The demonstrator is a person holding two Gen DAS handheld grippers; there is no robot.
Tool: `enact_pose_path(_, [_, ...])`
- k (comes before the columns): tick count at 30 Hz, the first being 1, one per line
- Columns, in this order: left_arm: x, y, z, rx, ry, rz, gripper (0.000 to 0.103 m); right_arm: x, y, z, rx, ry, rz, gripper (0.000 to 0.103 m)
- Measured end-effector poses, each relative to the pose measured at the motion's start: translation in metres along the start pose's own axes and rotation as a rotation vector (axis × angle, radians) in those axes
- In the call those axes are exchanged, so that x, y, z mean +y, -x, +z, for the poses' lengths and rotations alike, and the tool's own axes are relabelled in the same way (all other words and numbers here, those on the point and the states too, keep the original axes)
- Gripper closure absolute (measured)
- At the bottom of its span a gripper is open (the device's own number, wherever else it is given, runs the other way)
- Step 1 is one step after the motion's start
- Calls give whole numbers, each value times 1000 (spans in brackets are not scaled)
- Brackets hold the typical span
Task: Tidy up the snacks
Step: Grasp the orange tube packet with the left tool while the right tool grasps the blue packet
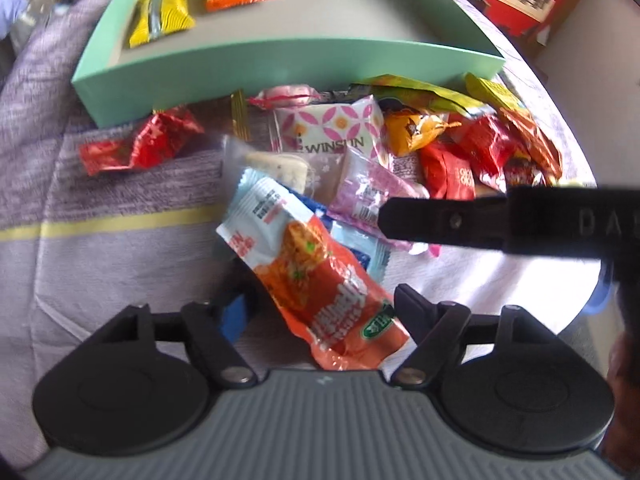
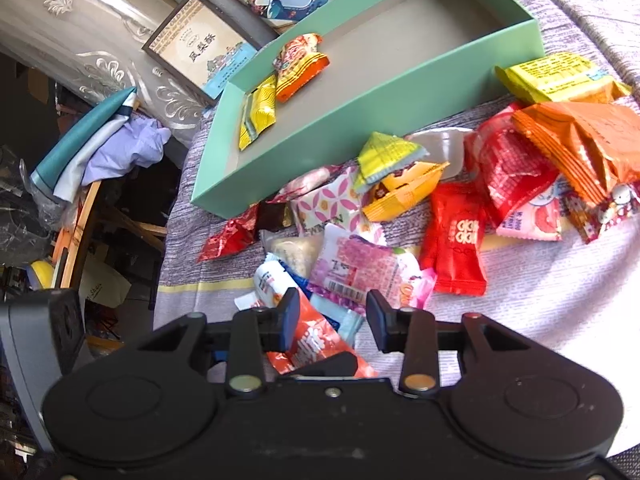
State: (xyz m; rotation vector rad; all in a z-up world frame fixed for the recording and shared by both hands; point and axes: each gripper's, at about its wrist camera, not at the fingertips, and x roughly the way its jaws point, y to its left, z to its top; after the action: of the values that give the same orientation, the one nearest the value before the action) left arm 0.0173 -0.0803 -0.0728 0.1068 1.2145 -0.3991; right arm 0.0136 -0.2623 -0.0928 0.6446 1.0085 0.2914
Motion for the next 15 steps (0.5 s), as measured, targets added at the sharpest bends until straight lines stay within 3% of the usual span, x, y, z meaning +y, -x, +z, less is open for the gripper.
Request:
enact_pose_path(4, [19, 5, -6, -12, -42, 26, 14, 19, -10, 2, 22, 54, 8, 65])
enact_pose_path(15, [86, 27, -7, -71, 36, 97, 17, 58, -41, 9, 56, 142, -17, 65])
